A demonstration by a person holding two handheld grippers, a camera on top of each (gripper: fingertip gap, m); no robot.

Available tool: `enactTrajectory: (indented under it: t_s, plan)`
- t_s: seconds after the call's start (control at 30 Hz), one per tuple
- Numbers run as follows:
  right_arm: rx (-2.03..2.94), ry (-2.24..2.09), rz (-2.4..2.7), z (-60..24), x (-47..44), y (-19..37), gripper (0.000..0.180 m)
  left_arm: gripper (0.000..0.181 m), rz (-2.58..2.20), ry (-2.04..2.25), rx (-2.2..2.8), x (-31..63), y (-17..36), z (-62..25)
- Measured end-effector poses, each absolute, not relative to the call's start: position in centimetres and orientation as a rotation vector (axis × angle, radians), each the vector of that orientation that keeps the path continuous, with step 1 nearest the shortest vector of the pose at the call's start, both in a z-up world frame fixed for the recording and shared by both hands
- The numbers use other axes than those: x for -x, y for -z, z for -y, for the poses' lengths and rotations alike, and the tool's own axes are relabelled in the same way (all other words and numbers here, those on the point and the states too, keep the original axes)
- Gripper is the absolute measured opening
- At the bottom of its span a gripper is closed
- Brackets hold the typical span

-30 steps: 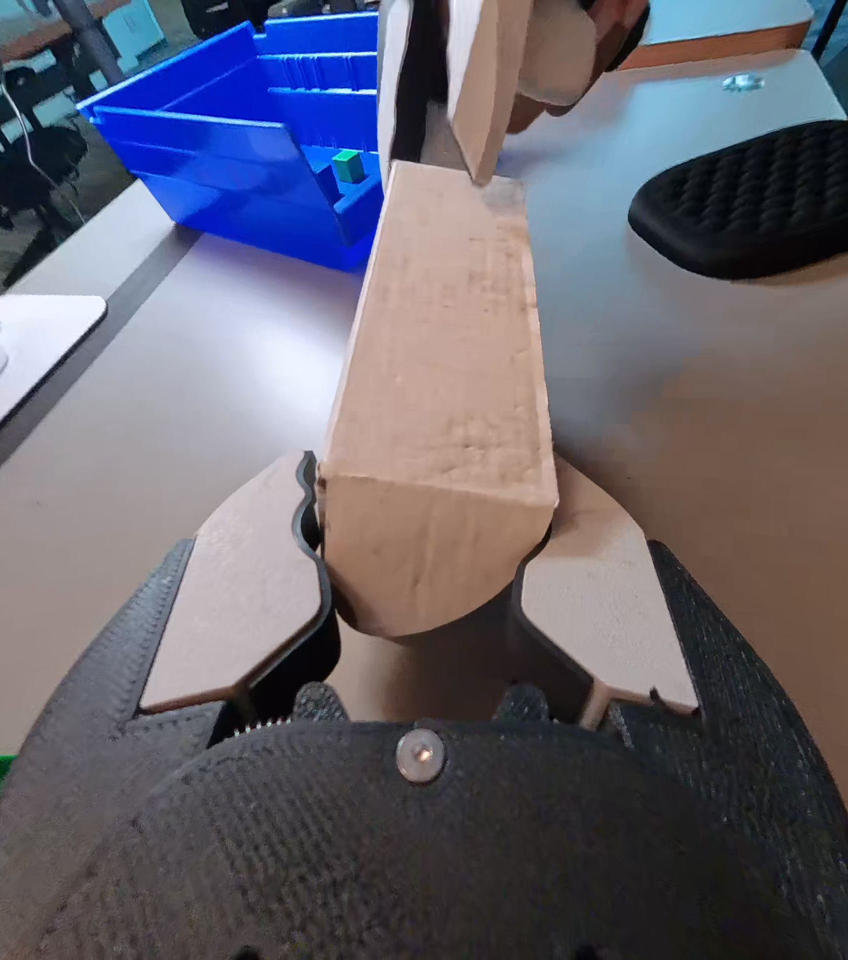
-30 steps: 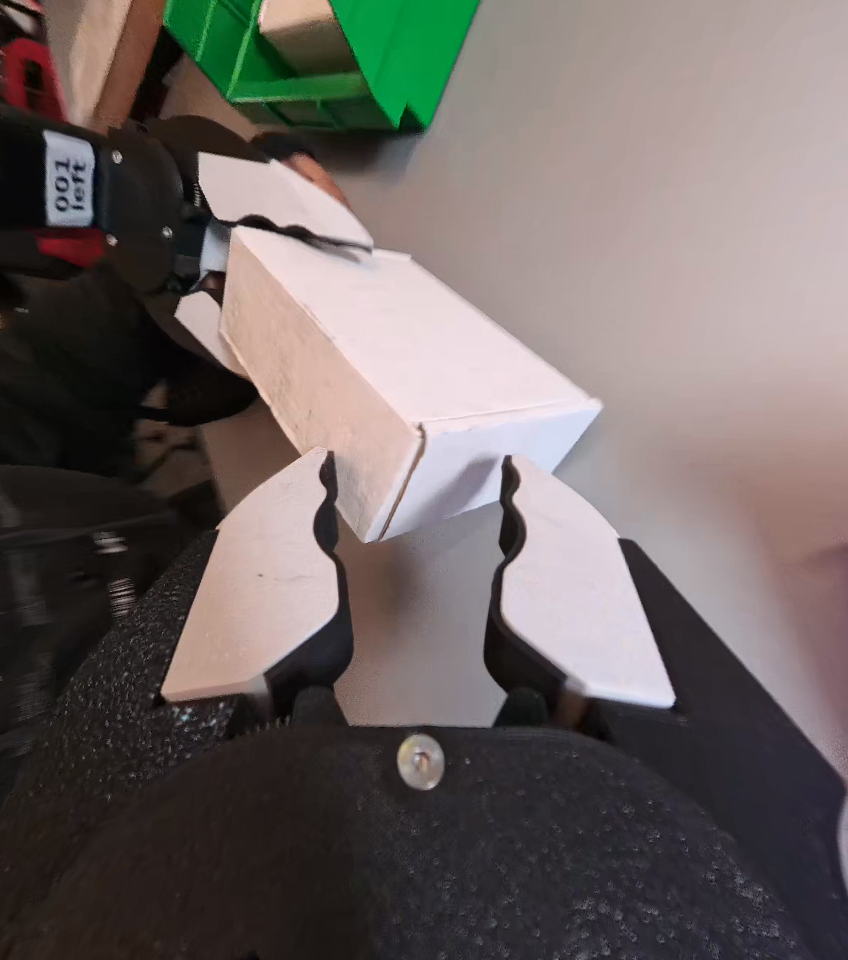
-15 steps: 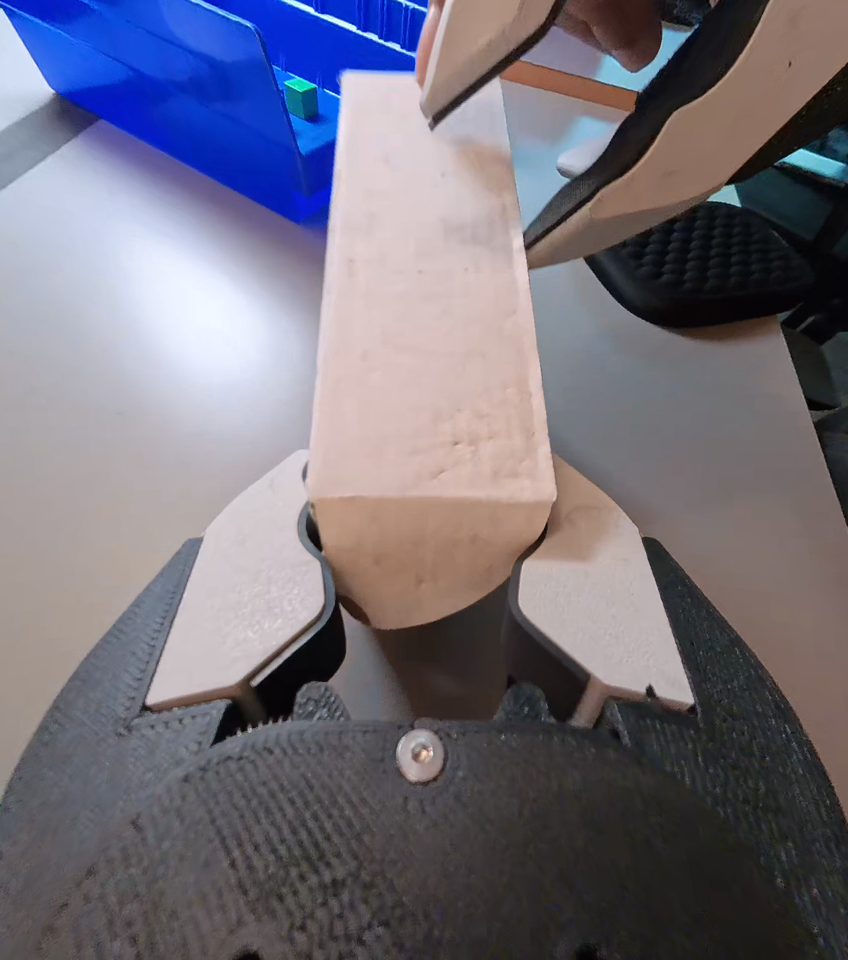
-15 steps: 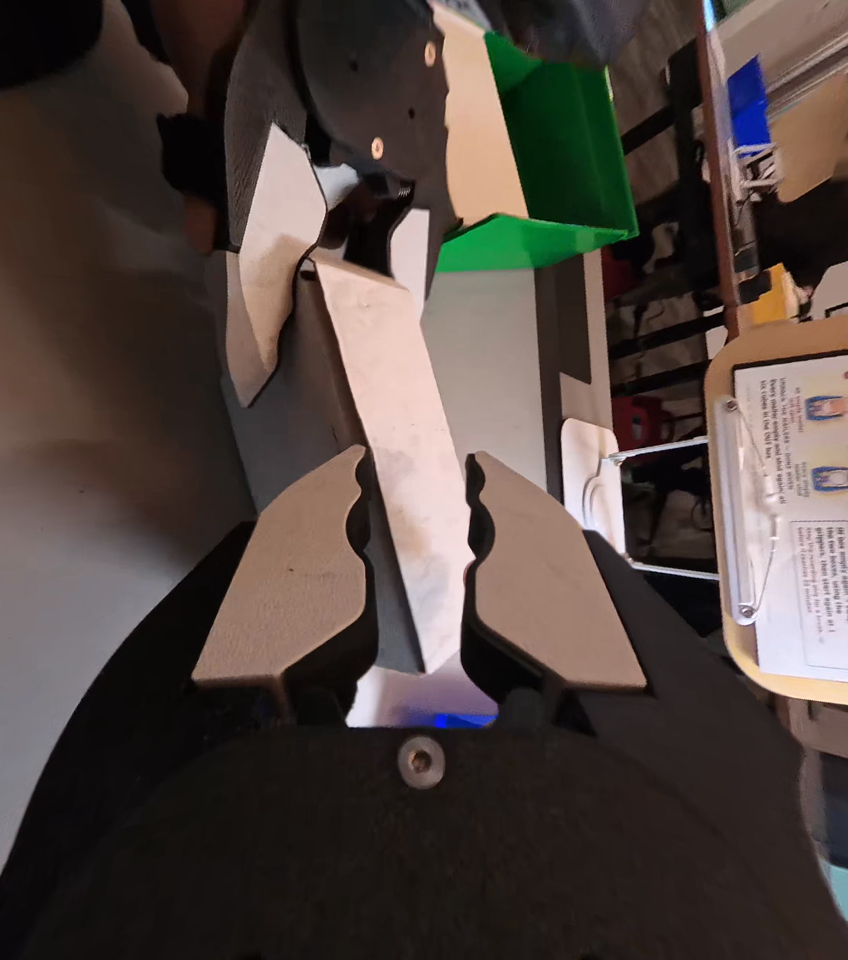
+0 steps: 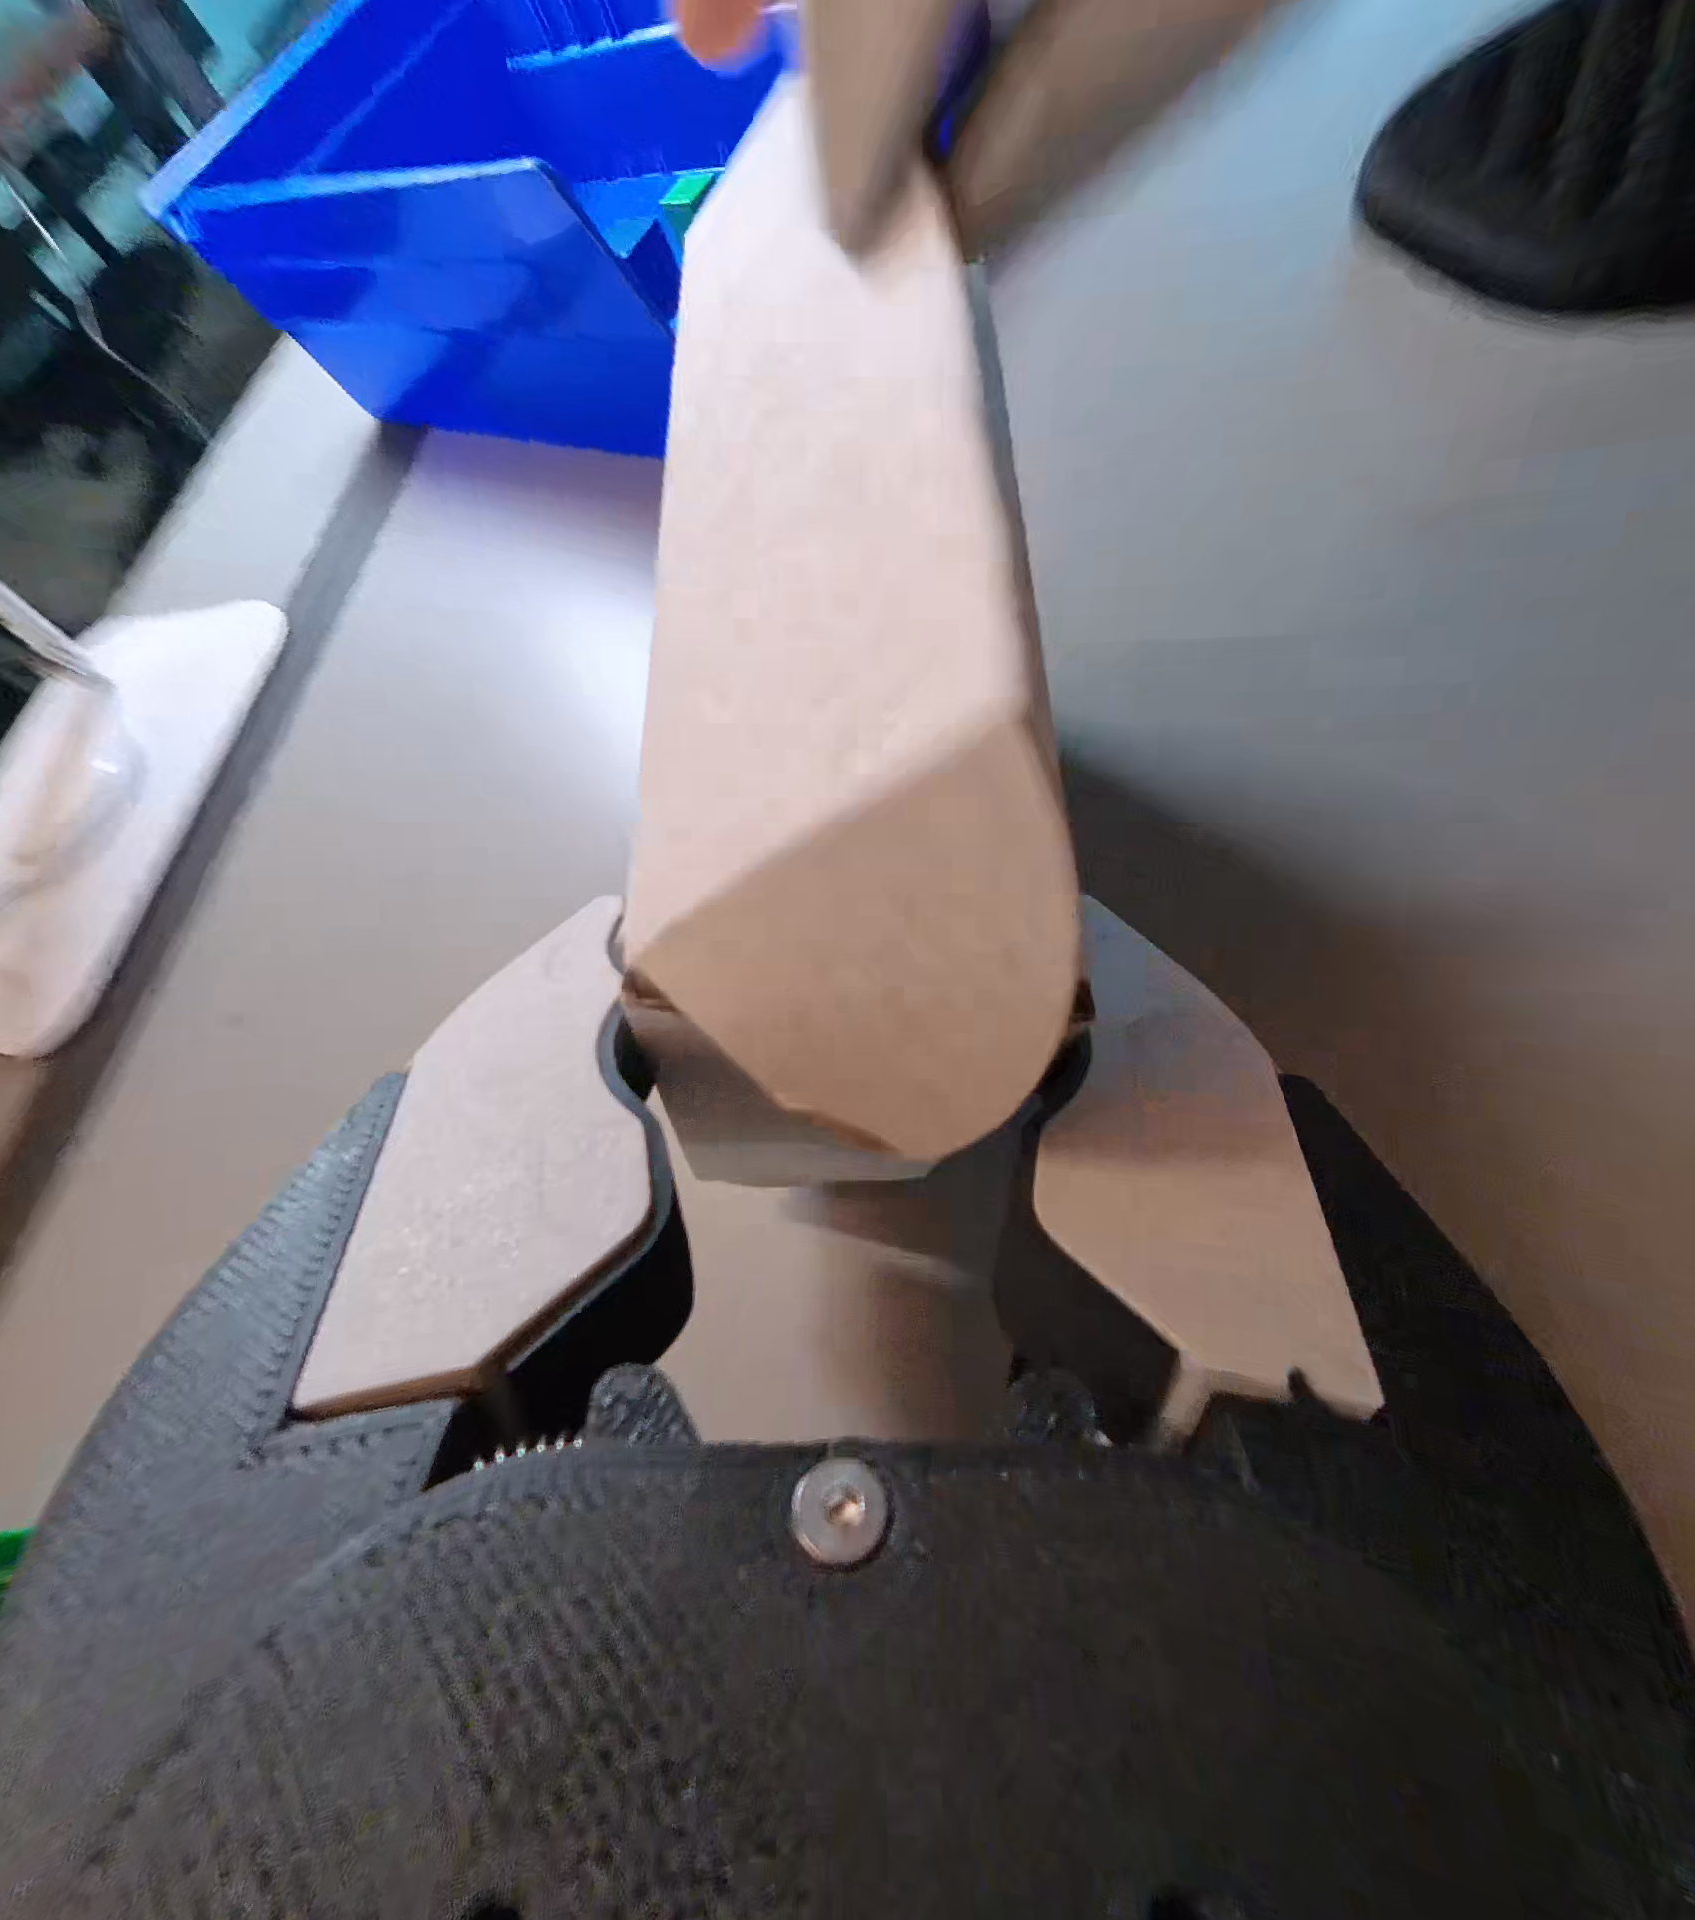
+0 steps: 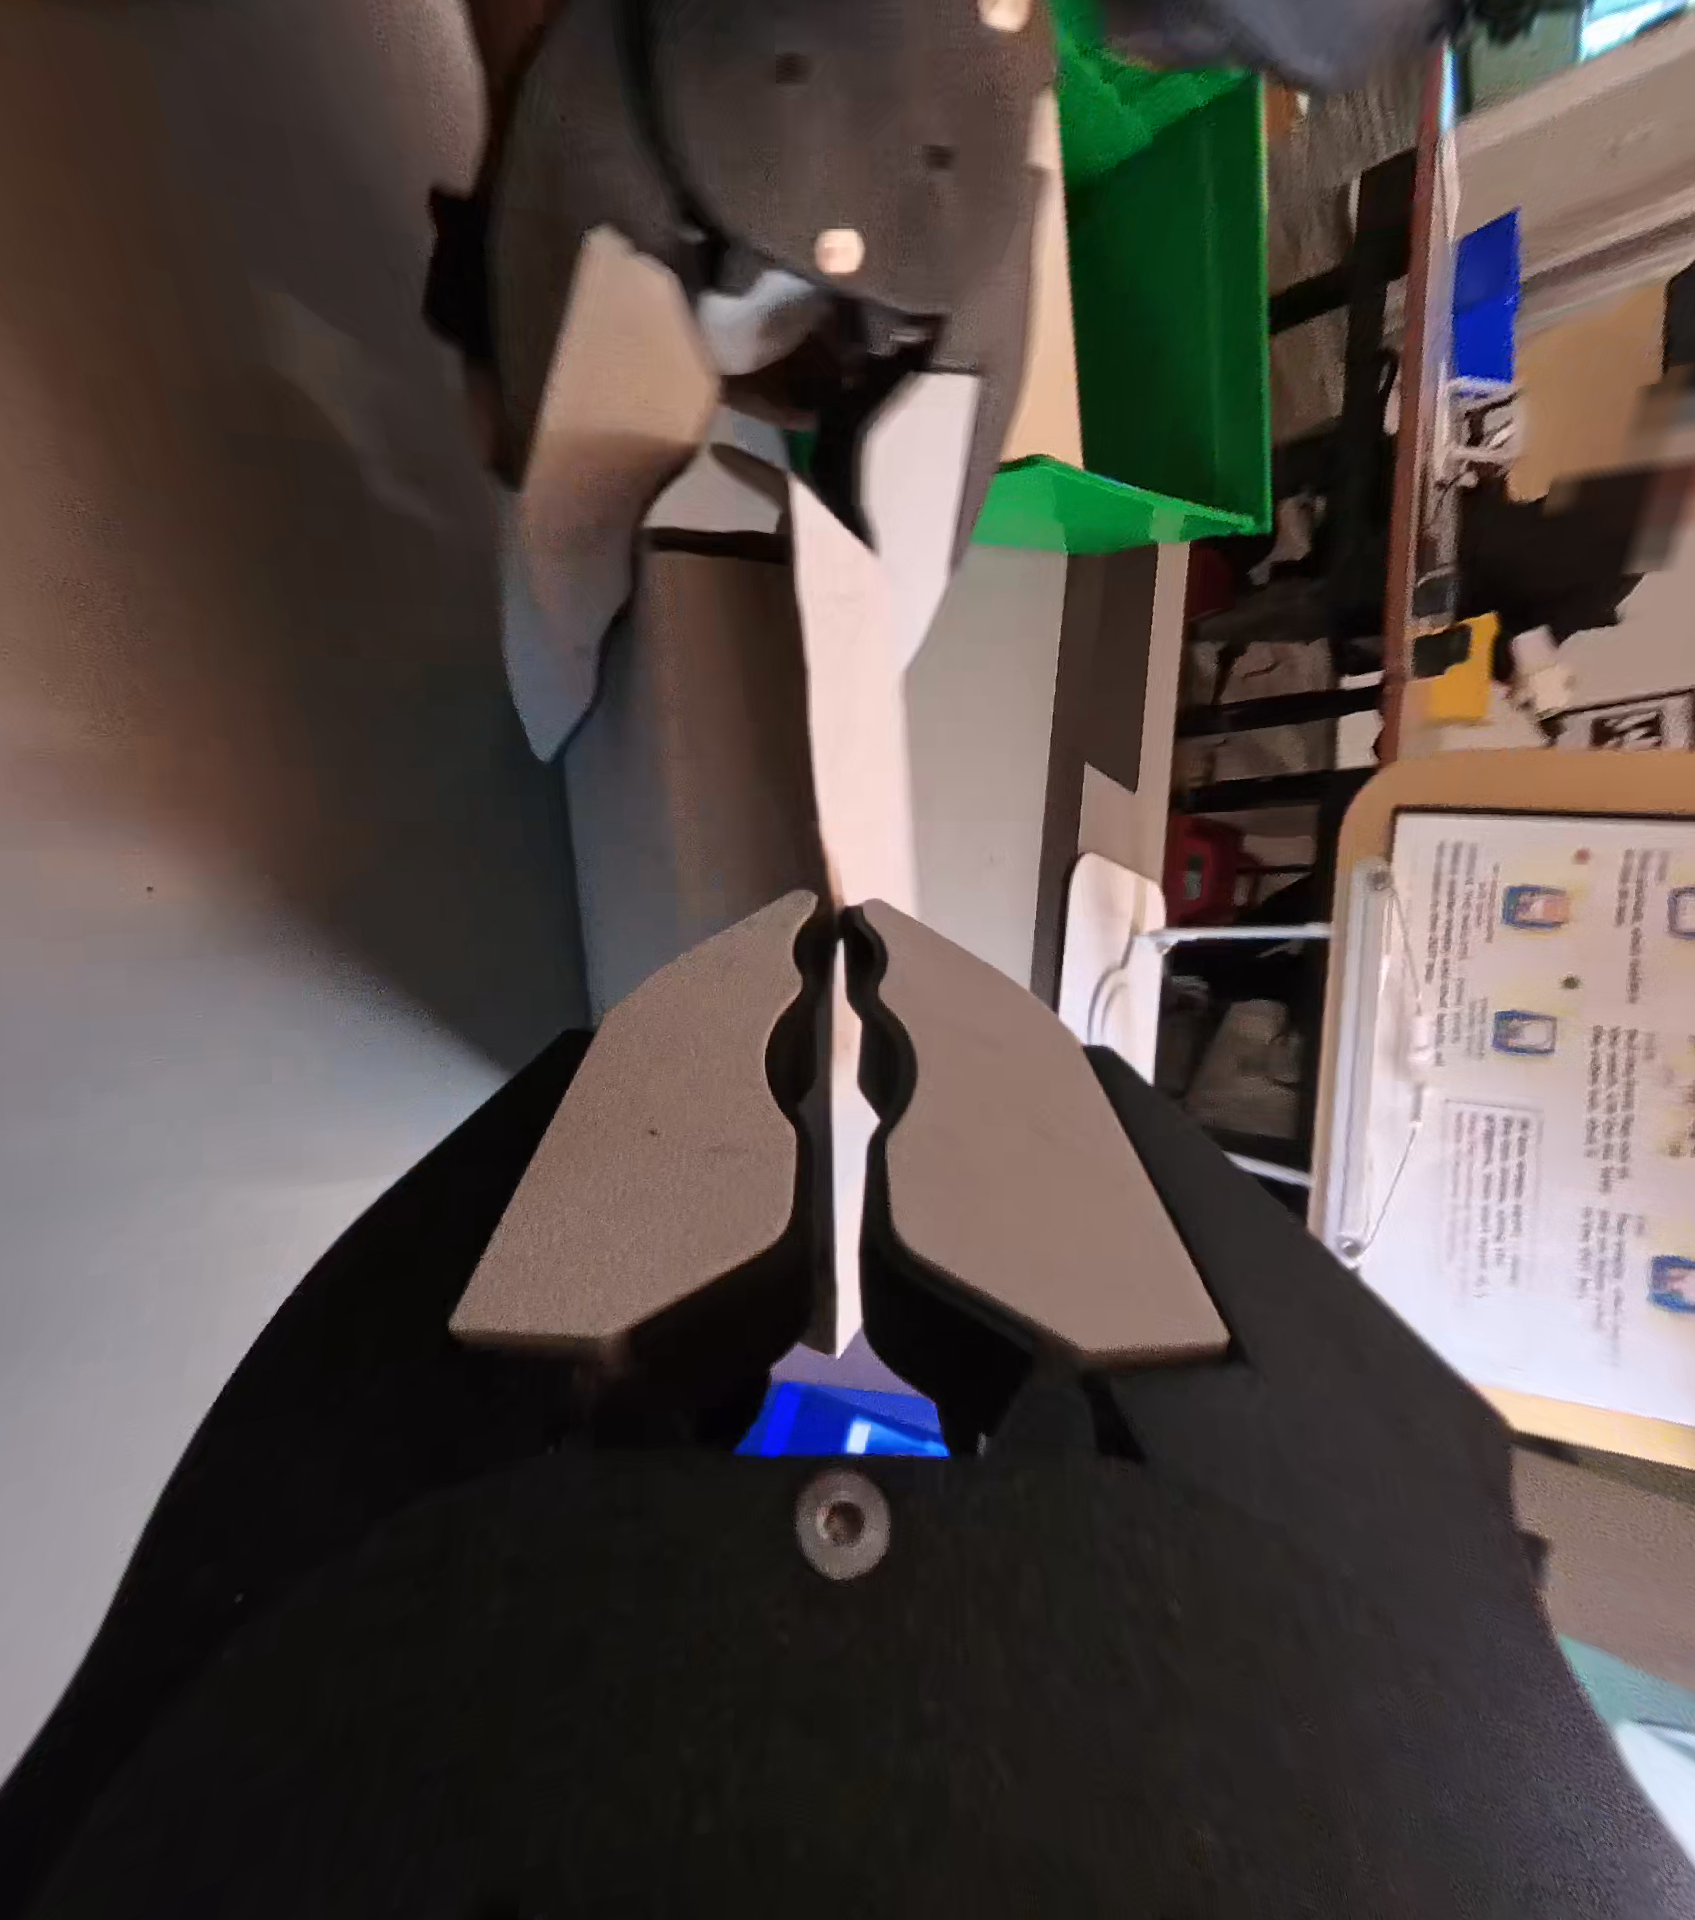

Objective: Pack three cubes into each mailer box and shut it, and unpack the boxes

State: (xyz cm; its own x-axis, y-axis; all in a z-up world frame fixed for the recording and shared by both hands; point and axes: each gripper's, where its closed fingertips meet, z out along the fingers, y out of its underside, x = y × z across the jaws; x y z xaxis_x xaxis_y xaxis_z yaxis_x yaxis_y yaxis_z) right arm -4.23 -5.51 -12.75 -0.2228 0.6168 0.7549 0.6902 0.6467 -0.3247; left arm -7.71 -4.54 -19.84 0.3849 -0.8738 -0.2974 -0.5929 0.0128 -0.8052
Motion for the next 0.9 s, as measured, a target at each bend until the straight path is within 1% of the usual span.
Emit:
enactTrajectory:
  t_s: [0.1,0.23,0.33,0.37,0.47,0.53,0.57,0.6,0.73,0.8,0.83,0.9]
  plan:
    - [1.235,-0.126,1.955,5.7,3.9,11.4,0.002,0.073,-1.387,0.148,1.501,7.7,19.6,4.1]
    - [1.302,-0.164,1.978,5.8,3.8,12.3,0.003,0.074,-1.335,-0.029,1.449,9.2,19.3,2.7]
    - [1.277,-0.091,1.947,6.3,3.6,13.2,0.002,0.085,-1.264,0.097,1.602,11.4,20.5,3.3]
    - [1.278,-0.073,1.937,6.5,3.5,13.6,0.002,0.084,-1.232,0.151,1.644,12.2,20.7,3.8]
    - [1.277,-0.052,1.884,7.3,3.6,14.7,0.003,0.069,-1.112,0.330,1.645,13.3,18.8,6.2]
    - [1.270,-0.036,1.853,7.6,3.7,15.2,0.003,0.053,-1.030,0.456,1.659,12.8,17.3,8.0]
    - [1.270,-0.036,1.842,7.8,3.8,15.4,0.003,0.053,-0.992,0.504,1.670,12.3,16.8,8.8]
    - [1.268,-0.037,1.834,8.0,3.9,15.7,0.003,0.050,-0.959,0.518,1.690,11.8,16.7,9.2]
    - [1.274,-0.043,1.797,9.1,4.4,17.2,0.004,0.045,-0.967,0.359,1.872,10.6,19.7,9.5]
    - [1.263,-0.050,1.782,9.7,4.4,18.1,0.005,0.035,-0.963,0.324,1.913,10.4,20.6,9.5]
    - [1.265,-0.068,1.762,10.0,4.3,18.3,0.006,0.034,-0.953,0.316,1.935,10.5,20.8,9.5]
    - [1.301,-0.173,1.732,11.2,3.6,18.3,0.021,0.031,-0.931,0.326,1.980,10.8,21.3,9.5]
